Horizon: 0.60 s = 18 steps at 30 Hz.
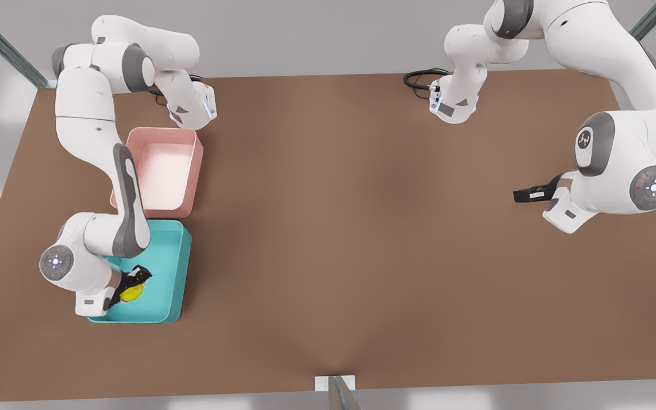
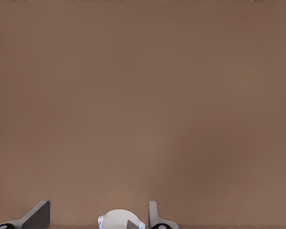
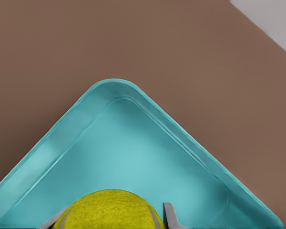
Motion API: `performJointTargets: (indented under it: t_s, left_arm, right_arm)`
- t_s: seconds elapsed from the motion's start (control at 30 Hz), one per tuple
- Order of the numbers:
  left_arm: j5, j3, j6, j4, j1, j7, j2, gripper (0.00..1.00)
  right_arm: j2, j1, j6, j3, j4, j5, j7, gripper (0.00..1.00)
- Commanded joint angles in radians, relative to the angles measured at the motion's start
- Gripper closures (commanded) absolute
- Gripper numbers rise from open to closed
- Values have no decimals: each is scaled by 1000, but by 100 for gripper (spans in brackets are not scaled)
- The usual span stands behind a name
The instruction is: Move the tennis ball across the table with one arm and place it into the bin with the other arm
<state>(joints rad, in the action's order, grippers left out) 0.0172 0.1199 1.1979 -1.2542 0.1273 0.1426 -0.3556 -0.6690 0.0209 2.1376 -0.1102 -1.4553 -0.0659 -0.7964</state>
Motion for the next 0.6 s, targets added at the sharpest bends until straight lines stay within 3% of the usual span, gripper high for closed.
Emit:
performJointTargets:
  t_s: [0.0, 0.17, 0.23, 0.3, 0.37, 0.5, 0.57]
  left_arm:
    - [0, 0, -1, 1, 0, 0, 1, 0]
    - [1, 0, -1, -1, 2, 2, 1, 0]
    - [0, 1, 0, 1, -3, -1, 1, 0]
    - [0, 1, -1, -1, -3, 2, 1, 0]
    - [0, 1, -4, -1, -3, 8, 1, 0]
    - [0, -3, -89, 19, 0, 0, 9, 0]
    - [0, -29, -90, 38, -2, 2, 9, 0]
  right_arm:
    - [-18, -21, 18, 1, 4, -3, 31, 0]
    - [-17, -19, 4, 3, 23, -17, 28, 0]
    - [-9, 2, -166, 20, 107, -35, 57, 0]
    - [22, 17, -487, 35, 230, -52, 298, 0]
    - [137, 27, -616, 49, 208, 7, 488, 0]
    - [466, 14, -667, 41, 0, 57, 638, 0]
    - [499, 13, -711, 41, 6, 60, 763, 0]
